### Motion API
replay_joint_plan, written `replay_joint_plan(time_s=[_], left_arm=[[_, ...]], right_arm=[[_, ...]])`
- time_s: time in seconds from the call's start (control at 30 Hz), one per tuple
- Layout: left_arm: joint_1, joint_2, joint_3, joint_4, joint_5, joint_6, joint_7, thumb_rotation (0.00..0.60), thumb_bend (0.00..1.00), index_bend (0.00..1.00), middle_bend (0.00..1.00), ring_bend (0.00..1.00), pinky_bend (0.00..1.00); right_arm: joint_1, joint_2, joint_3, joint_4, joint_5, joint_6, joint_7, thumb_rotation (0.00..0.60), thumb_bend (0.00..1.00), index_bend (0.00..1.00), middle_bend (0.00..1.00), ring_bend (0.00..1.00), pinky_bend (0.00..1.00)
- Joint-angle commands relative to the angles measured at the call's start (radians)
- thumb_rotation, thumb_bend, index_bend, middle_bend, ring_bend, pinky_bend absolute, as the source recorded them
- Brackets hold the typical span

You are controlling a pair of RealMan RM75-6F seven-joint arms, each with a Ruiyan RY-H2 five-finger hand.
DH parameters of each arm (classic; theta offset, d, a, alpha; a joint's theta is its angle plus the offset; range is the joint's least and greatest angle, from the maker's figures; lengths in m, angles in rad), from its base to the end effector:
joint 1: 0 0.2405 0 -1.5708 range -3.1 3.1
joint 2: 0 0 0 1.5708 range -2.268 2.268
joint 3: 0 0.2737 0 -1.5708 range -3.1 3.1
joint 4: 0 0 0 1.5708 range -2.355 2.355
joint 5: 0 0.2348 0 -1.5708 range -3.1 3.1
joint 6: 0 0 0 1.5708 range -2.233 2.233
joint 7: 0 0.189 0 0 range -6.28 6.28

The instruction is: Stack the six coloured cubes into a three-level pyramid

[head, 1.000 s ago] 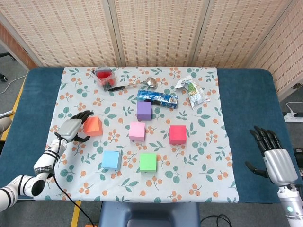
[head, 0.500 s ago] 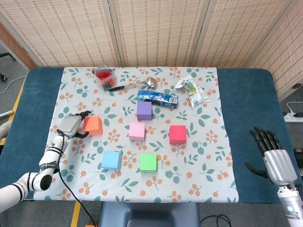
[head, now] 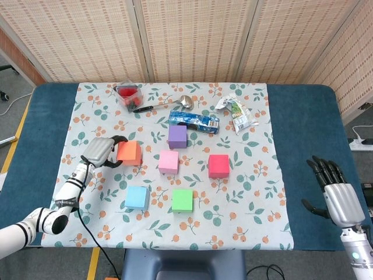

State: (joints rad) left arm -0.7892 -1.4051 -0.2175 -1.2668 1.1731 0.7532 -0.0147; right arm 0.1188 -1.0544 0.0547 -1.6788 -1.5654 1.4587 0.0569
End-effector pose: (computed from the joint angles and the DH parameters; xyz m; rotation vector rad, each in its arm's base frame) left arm -0.2017 0.4728 0.0093 -1.7919 -1.0488 -0.8865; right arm -0.3091 -0.2398 0.1504 1.4575 -0.9163 0.9977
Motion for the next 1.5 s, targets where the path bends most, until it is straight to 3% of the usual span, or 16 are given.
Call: replay_joint_plan(time_s=[0.03,0.17,0.33,0.8,1.5], left_arm=[[-0.018,-0.004,-0.01,-0.015,-0.018,-0.012,0.019,0.6,0.31,0.36,0.45,0.46,0.44],[-0.033,-0.015,-0.013,-0.023,-0.039,-0.017,0.049,0.6,0.31,0.36,0.44,0.46,0.44],[-0.077,-0.056,-0.027,-0.057,-0.157,-0.028,0.156,0.6,0.31,0.34,0.43,0.45,0.43],[-0.112,-0.097,-0.024,-0.167,-0.372,0.079,0.342,0.6,0.31,0.34,0.43,0.45,0.45],[-0.13,-0.122,0.016,-0.168,-0.394,0.116,0.408,0.6,0.32,0.32,0.42,0.43,0.43]], right_arm=[[0.0,0.001,-0.001,-0.001,0.001,0.0,-0.001,0.6,0.1,0.0,0.0,0.0,0.0],[-0.003,0.003,-0.001,-0.002,0.003,0.002,-0.001,0.6,0.1,0.0,0.0,0.0,0.0],[-0.013,0.007,-0.005,-0.001,0.008,0.012,0.006,0.6,0.1,0.0,0.0,0.0,0.0],[-0.024,0.01,-0.01,0.012,0.013,0.018,0.027,0.6,0.1,0.0,0.0,0.0,0.0],[-0.03,0.011,-0.012,0.027,0.021,0.015,0.051,0.6,0.1,0.0,0.0,0.0,0.0]])
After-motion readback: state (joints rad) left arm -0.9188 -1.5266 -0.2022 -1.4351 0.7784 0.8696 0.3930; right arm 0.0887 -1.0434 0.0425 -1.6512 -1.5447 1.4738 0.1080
